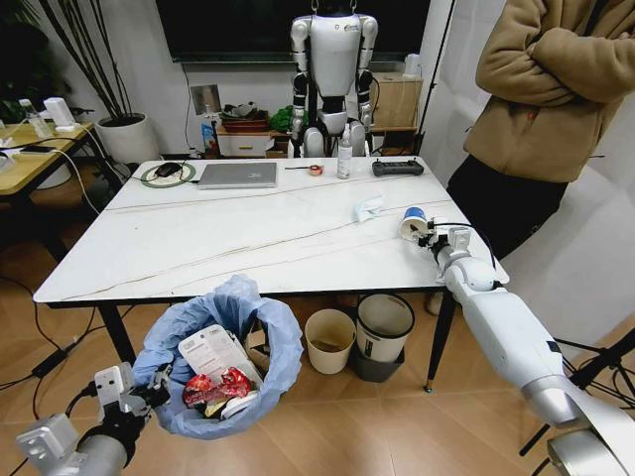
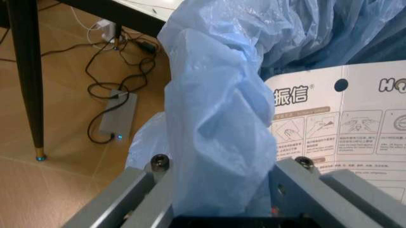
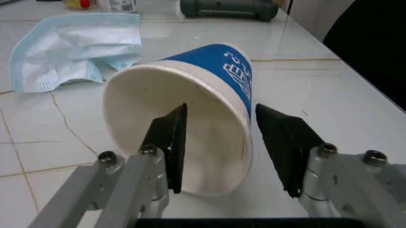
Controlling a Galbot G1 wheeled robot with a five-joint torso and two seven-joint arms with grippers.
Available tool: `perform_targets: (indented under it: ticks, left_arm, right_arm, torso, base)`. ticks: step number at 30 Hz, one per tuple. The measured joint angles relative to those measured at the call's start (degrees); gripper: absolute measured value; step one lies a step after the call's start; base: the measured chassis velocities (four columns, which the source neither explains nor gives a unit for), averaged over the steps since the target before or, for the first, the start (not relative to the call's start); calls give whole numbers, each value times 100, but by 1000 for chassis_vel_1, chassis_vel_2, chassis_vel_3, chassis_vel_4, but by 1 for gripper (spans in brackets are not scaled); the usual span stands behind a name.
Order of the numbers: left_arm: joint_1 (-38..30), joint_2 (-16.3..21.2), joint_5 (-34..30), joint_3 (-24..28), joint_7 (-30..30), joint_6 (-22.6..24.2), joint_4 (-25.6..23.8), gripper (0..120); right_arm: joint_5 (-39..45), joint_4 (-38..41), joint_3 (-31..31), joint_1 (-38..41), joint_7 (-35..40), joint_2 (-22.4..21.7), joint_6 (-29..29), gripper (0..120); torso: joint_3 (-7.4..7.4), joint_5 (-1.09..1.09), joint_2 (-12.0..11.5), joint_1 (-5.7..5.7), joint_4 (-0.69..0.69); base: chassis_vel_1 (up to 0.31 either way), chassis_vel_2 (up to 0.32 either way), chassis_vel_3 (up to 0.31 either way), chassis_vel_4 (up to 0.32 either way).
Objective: Pick up the trash bin and place the trash from the table into it.
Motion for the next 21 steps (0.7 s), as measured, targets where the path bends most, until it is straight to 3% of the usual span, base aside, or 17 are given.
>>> perform_targets:
  ticks: [10, 21]
  left_arm:
    - [-16, 21, -11, 0, 1, -2, 11, 0]
    - [-21, 18, 2, 35, 1, 1, 23, 0]
  right_arm:
    - [17, -9, -2, 7, 1, -17, -2, 1]
    - [225, 420, 20, -110, 0, -183, -66, 0]
  torso:
    - [0, 0, 0, 0, 0]
    - [0, 0, 0, 0, 0]
  base:
    - [0, 0, 0, 0]
    - [0, 0, 0, 0]
